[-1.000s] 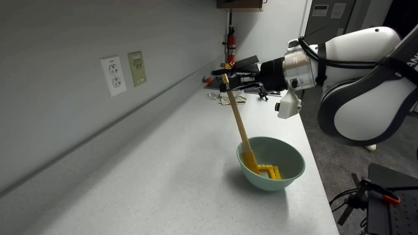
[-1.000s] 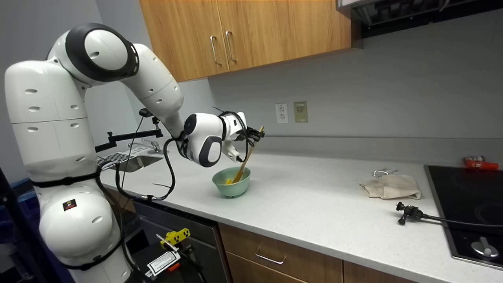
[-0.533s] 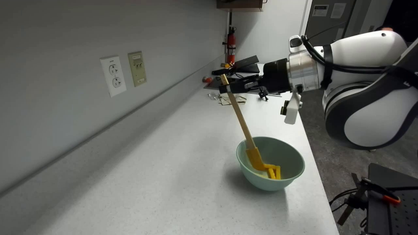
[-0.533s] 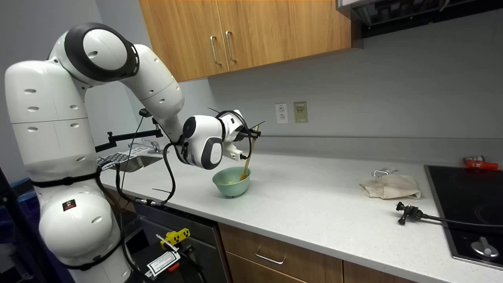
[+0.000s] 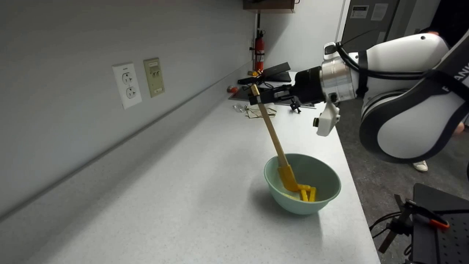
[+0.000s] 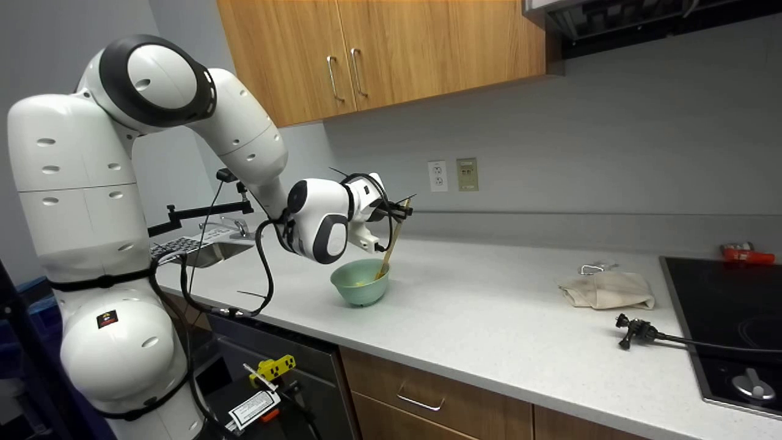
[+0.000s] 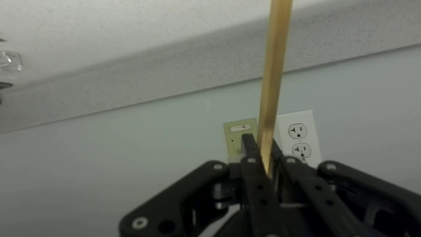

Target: Use the spatula to stir the contents in the green bowl

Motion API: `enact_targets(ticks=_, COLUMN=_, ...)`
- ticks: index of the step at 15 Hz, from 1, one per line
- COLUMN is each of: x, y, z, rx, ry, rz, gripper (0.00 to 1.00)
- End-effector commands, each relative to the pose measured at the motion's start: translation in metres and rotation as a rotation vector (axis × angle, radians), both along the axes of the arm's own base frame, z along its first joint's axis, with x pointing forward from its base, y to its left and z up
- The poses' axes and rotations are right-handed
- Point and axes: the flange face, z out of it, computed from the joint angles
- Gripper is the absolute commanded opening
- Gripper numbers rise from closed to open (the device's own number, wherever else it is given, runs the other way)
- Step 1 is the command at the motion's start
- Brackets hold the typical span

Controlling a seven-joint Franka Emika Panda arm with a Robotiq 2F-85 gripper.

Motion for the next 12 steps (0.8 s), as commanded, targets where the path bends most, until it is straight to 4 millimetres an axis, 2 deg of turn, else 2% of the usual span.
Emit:
enact_targets(ticks=1, x=0.013, y=-0.006, z=-0.002, rx=0.097, ry=0.069, rz=-0.107, gripper=0.02)
enact_targets(ticks=6, x=0.023, y=-0.016, z=0.0, rx=0.186, ry=0.112, rz=-0.217, gripper=0.02)
enact_targets(ticks=12, x=0.022, y=-0.014, z=0.0, rx=0.287, ry=0.149, rz=-0.309, gripper=0.02)
